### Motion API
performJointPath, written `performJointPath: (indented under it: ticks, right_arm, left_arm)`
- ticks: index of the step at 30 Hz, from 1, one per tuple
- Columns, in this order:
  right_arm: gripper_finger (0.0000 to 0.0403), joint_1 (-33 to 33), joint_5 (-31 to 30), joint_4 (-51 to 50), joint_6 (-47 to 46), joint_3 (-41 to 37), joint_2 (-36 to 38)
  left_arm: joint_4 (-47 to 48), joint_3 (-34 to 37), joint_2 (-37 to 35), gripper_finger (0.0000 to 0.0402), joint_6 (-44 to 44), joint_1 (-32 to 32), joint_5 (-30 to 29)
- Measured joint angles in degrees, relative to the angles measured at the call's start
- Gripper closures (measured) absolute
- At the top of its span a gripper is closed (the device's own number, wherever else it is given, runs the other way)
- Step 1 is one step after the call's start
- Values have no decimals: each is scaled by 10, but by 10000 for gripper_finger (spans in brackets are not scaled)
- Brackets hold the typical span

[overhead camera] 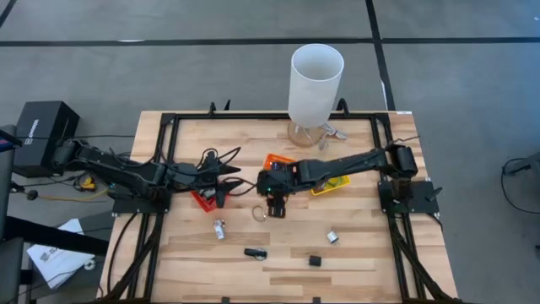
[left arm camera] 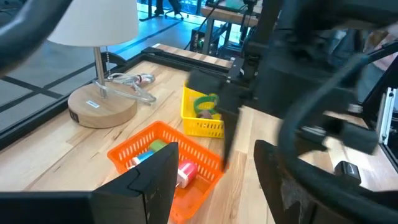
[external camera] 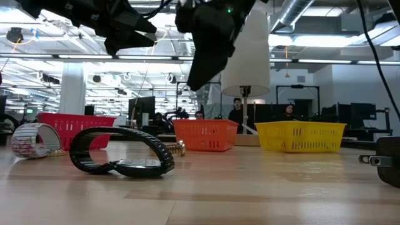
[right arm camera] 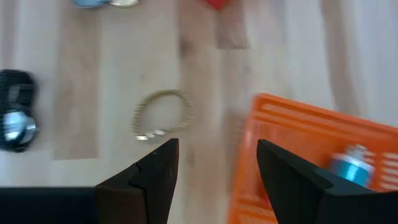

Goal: Pick & Place Office items
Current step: Put the gold wrist watch into the yellow bin

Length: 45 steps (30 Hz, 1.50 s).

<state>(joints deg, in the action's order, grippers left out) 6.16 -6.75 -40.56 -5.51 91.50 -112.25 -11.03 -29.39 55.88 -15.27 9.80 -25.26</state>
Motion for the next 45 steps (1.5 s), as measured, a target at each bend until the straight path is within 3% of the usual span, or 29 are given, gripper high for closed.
performJointPath:
  ticks: [7, 13, 16, 21, 26, 33, 39, 45]
  right_arm:
    - [195, 34, 12, 14, -4, 0, 0]
    - [195, 52, 12, 25, -13, 0, 0]
    - [195, 59, 14, 41, -31, 0, -7]
    - [195, 78, 75, 33, -41, -3, -26]
    - [195, 100, 82, 37, -61, -5, -33]
    - [195, 87, 61, 102, 20, -6, -33]
    - [195, 65, 59, 108, 16, -8, -34]
    - [195, 61, 81, 159, 13, -3, -80]
  left_arm:
    - [1, 0, 0, 198, 0, 1, 4]
    - [33, 0, 0, 198, 0, 9, 119]
    - [38, 0, 0, 198, 0, 9, 131]
    - [52, 0, 0, 198, 65, 9, 131]
    - [56, 0, 0, 198, 102, 4, 117]
    - [45, 0, 0, 198, 110, -13, 39]
    - [35, 0, 0, 198, 110, -22, 36]
    - [18, 0, 0, 198, 102, -47, -10]
